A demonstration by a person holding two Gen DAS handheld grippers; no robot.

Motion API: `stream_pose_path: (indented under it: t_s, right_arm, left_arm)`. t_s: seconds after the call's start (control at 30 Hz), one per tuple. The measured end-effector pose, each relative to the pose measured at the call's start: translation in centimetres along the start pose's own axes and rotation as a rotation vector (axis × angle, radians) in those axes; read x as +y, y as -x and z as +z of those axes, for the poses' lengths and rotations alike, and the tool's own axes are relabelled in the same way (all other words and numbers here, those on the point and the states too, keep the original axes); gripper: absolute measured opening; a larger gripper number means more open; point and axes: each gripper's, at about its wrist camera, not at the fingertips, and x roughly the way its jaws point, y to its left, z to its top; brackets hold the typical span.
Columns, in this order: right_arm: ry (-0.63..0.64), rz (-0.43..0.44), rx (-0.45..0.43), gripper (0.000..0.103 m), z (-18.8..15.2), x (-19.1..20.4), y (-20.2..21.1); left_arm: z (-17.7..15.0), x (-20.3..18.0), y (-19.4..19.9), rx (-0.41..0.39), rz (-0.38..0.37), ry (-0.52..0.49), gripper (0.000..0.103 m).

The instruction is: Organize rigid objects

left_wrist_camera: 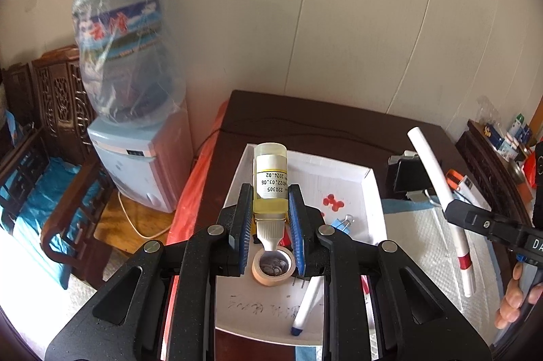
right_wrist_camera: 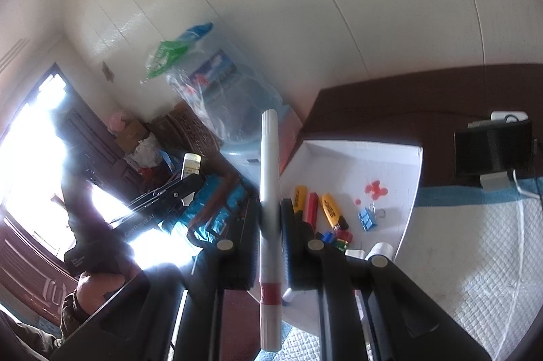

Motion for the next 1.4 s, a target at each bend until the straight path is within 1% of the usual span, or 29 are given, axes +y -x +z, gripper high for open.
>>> stream_pose_path:
  t_s: [0.2,0.37,0.5,0.53,0.6,0.63,0.67,0.7,0.73,0.77,0.8,0.83,0.9,0.97,1.07,1.23,1.3,1.4]
  right_arm:
    - [-0.041,-0.032,0.072,0.010,-0.3,-1.7,-3.7]
    - [-0.074,-0.075,0.138,0.010,-0.8,-3.2,-7.2]
    - [-0.095,-0.118,0.163,0.010,-1.3,-4.4,-9.0]
    - [-0.102,-0.130,0.165,0.011,-1.3,-4.6,-9.2]
    - [-0.111,-0.143,0.165,0.012,-1.4,-4.9,-9.4]
    - [-0.110,-0.158,0.168,0.012,-1.5,-5.1,-9.5]
    - [-0.106,-0.170,0.169,0.012,-1.5,-5.1,-9.5]
    - [-0.100,-0.183,0.170,0.013,-1.6,-5.2,-9.5]
    - [-0.096,-0.204,0.169,0.021,-1.7,-5.3,-9.4]
    - [-0.094,-0.216,0.167,0.029,-1.8,-5.4,-9.3]
    - [-0.092,-0.227,0.161,0.052,-2.0,-5.5,-9.1]
    - [-0.089,-0.236,0.153,0.077,-2.1,-5.4,-9.0]
    - [-0.071,-0.268,0.138,0.090,-2.4,-5.3,-8.8]
    - [-0.023,-0.295,0.132,0.102,-2.8,-4.8,-8.5]
    - [0.054,-0.327,0.108,0.103,-3.4,-3.6,-7.7]
    - [0.121,-0.333,0.049,0.103,-3.6,-1.8,-5.5]
    - [0.147,-0.338,0.030,0.103,-3.3,-0.9,-4.7]
    - [0.162,-0.337,0.009,0.103,-3.1,0.2,-2.9]
  left_arm:
    - [-0.7,-0.4,-5.0,0.099,-0.024,-0.020,0.020]
    - [-2.0,-1.5,-10.0,0.213,-0.071,-0.022,0.020]
    - [-3.1,-2.3,-12.4,0.263,-0.098,-0.028,0.020]
    - [-3.3,-2.5,-12.8,0.274,-0.098,-0.027,0.020]
    - [-3.6,-2.5,-13.3,0.281,-0.068,-0.025,0.020]
    - [-3.6,-2.5,-13.5,0.278,-0.058,-0.024,0.022]
    - [-3.6,-2.3,-13.6,0.274,-0.045,-0.021,0.030]
    - [-3.6,-2.1,-13.6,0.269,-0.033,-0.015,0.054]
    - [-3.6,-1.8,-13.5,0.258,-0.016,-0.004,0.071]
    - [-3.6,-1.3,-13.4,0.245,0.001,0.011,0.094]
    - [-3.6,-0.9,-13.2,0.229,0.017,0.028,0.103]
    - [-3.6,-0.3,-12.9,0.212,0.039,0.047,0.103]
    - [-3.8,0.3,-12.6,0.208,0.083,0.059,0.103]
    - [-4.0,0.6,-12.1,0.208,0.093,0.063,0.103]
    - [-4.5,0.9,-10.7,0.191,0.110,0.078,0.103]
    - [-5.6,1.0,-7.0,0.181,0.091,0.102,0.103]
    - [-5.7,0.5,-5.4,0.175,0.101,0.091,0.103]
    - [-5.6,-0.6,-2.5,0.143,0.141,0.054,0.103]
